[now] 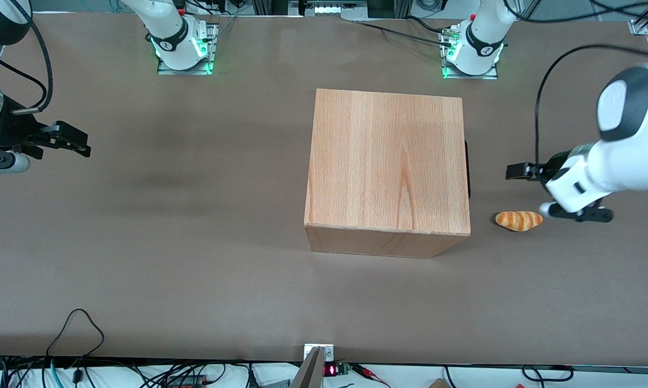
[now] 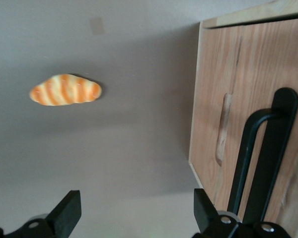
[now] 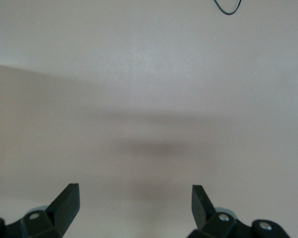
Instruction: Open top drawer with left arm
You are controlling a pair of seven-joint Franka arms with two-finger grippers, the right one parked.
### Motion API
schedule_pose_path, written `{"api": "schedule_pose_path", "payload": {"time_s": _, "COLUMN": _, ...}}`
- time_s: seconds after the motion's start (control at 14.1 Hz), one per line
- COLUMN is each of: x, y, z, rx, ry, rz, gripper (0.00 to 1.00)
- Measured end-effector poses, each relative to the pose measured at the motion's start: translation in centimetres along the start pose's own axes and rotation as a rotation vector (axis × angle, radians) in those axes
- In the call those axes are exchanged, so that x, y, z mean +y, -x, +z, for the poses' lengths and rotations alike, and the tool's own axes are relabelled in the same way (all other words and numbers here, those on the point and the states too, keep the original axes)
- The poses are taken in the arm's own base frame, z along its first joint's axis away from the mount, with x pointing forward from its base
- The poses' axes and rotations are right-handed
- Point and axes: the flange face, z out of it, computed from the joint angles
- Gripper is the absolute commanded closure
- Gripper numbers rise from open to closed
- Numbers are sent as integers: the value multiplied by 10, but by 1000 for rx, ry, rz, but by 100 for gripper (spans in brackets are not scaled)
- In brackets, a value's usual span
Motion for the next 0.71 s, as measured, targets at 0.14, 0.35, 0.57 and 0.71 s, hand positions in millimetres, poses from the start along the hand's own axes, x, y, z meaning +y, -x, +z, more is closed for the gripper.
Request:
{"api": "schedule_pose_path", "payload": {"time_s": 0.14, "x": 2, "y": -8, "z": 16, "rx": -28, "ry": 46, "rz": -4, "gripper": 0}}
{"api": "schedule_pose_path", "payload": {"time_s": 0.35, "x": 4, "y": -12, "z": 25, "rx": -47, "ry": 76, "rz": -5, "gripper": 0}}
{"api": "schedule_pose_path", "payload": {"time_s": 0.57, "x": 11, "y": -10, "z": 28, "rx": -72, "ry": 124, "rz": -2, "gripper": 0}}
{"api": "schedule_pose_path", "payload": {"time_s": 0.71, "x": 16, "y": -8, "z": 29, "rx": -88, "ry": 131, "rz": 6, "gripper": 0}}
